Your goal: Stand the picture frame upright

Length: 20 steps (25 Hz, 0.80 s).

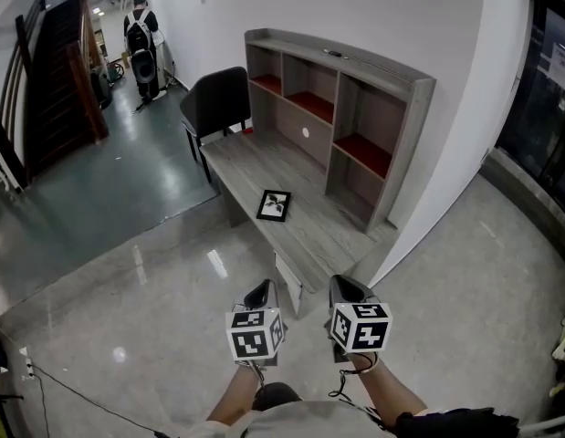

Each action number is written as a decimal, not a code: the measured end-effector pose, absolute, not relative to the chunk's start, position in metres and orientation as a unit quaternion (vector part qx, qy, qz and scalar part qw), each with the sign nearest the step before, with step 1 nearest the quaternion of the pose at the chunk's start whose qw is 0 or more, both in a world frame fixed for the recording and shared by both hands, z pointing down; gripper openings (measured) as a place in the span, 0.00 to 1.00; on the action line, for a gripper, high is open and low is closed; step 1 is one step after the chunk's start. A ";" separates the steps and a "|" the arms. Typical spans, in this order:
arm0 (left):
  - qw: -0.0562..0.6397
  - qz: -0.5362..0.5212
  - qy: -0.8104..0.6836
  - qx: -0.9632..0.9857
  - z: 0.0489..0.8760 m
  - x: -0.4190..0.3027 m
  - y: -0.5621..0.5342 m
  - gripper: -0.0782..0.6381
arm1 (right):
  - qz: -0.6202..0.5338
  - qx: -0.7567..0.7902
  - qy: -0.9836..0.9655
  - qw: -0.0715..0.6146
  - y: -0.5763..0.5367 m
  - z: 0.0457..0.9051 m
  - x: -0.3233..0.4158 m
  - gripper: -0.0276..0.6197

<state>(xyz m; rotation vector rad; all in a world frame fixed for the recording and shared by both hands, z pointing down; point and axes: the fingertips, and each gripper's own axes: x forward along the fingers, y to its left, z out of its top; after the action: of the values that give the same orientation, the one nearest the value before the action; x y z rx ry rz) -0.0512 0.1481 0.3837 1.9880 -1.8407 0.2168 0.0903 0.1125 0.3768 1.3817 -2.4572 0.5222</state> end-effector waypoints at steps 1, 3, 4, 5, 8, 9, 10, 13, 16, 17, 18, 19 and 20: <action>0.212 0.080 -0.661 0.716 0.386 -0.050 0.147 0.13 | 0.183 0.477 -0.849 0.138 0.111 0.379 0.090 0.09; 0.215 0.084 -0.659 0.715 0.390 -0.049 0.146 0.13 | 0.186 0.475 -0.848 0.142 0.110 0.383 0.090 0.09; 0.218 0.085 -0.659 0.715 0.392 -0.048 0.145 0.13 | 0.186 0.474 -0.848 0.145 0.109 0.385 0.090 0.09; 0.220 0.085 -0.659 0.714 0.394 -0.048 0.143 0.13 | 0.187 0.474 -0.848 0.147 0.107 0.387 0.091 0.09; 0.225 0.085 -0.656 0.715 0.400 -0.046 0.132 0.13 | 0.191 0.477 -0.844 0.155 0.099 0.394 0.095 0.09; 0.226 0.085 -0.655 0.716 0.401 -0.045 0.128 0.13 | 0.193 0.479 -0.842 0.157 0.096 0.396 0.097 0.09; 0.227 0.085 -0.654 0.717 0.403 -0.044 0.123 0.13 | 0.193 0.481 -0.840 0.157 0.092 0.397 0.099 0.09; 0.226 0.085 -0.649 0.722 0.404 -0.043 0.106 0.13 | 0.193 0.489 -0.836 0.155 0.077 0.398 0.102 0.09; 0.218 0.086 -0.645 0.727 0.399 -0.044 0.083 0.13 | 0.188 0.494 -0.836 0.148 0.056 0.394 0.099 0.09; 0.216 0.086 -0.645 0.728 0.397 -0.045 0.076 0.13 | 0.187 0.495 -0.836 0.146 0.050 0.394 0.098 0.09; 0.213 0.085 -0.645 0.729 0.395 -0.047 0.069 0.13 | 0.187 0.496 -0.836 0.144 0.043 0.393 0.097 0.09; 0.211 0.084 -0.645 0.730 0.393 -0.049 0.062 0.13 | 0.187 0.497 -0.836 0.142 0.038 0.392 0.095 0.09; 0.209 0.084 -0.645 0.731 0.391 -0.051 0.055 0.13 | 0.188 0.497 -0.835 0.141 0.032 0.391 0.093 0.09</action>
<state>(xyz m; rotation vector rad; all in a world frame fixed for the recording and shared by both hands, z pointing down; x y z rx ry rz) -0.0508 0.0551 0.3905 2.0326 -1.7934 0.2325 0.0932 0.0317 0.3907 1.4368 -2.4121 0.5417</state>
